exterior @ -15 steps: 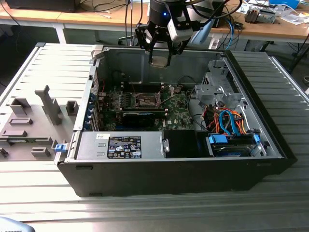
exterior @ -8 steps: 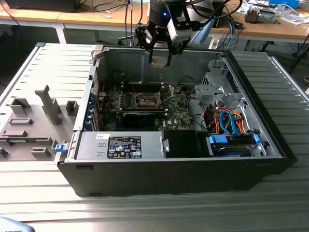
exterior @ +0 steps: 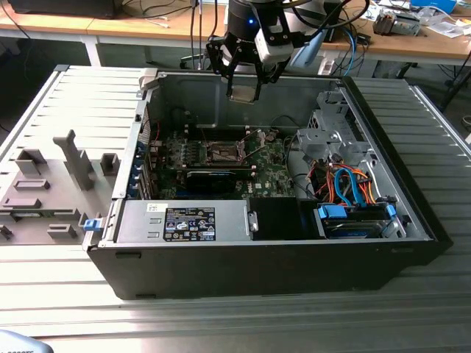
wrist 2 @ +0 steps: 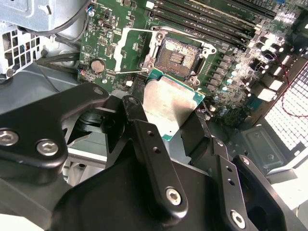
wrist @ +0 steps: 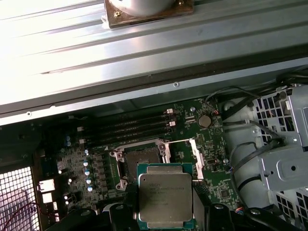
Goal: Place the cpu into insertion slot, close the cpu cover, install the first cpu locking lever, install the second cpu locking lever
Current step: 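Place the cpu into insertion slot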
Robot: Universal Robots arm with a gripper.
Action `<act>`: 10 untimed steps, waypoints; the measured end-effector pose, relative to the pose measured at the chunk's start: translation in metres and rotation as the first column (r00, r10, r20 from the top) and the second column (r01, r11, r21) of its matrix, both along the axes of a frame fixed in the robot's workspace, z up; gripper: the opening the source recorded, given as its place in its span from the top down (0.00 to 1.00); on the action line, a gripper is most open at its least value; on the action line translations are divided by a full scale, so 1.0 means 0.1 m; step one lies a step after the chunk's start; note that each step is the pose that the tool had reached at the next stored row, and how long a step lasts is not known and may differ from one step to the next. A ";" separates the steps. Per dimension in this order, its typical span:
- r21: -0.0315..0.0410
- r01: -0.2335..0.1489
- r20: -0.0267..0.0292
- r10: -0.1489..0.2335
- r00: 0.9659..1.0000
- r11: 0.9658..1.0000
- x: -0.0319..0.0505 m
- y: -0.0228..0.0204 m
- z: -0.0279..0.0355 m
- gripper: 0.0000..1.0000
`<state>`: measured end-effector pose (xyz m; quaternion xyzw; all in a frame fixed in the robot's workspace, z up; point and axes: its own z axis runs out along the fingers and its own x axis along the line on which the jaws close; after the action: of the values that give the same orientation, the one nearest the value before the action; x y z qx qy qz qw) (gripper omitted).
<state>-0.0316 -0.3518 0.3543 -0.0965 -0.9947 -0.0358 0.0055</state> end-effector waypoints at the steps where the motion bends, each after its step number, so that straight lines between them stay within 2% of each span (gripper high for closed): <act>1: 0.000 0.001 0.000 -0.001 1.000 1.000 0.000 0.000 0.000 0.45; 10: 0.000 0.012 0.000 -0.012 1.000 1.000 0.000 0.000 0.000 0.45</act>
<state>-0.0316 -0.3518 0.3543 -0.1023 -0.9941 -0.0358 0.0053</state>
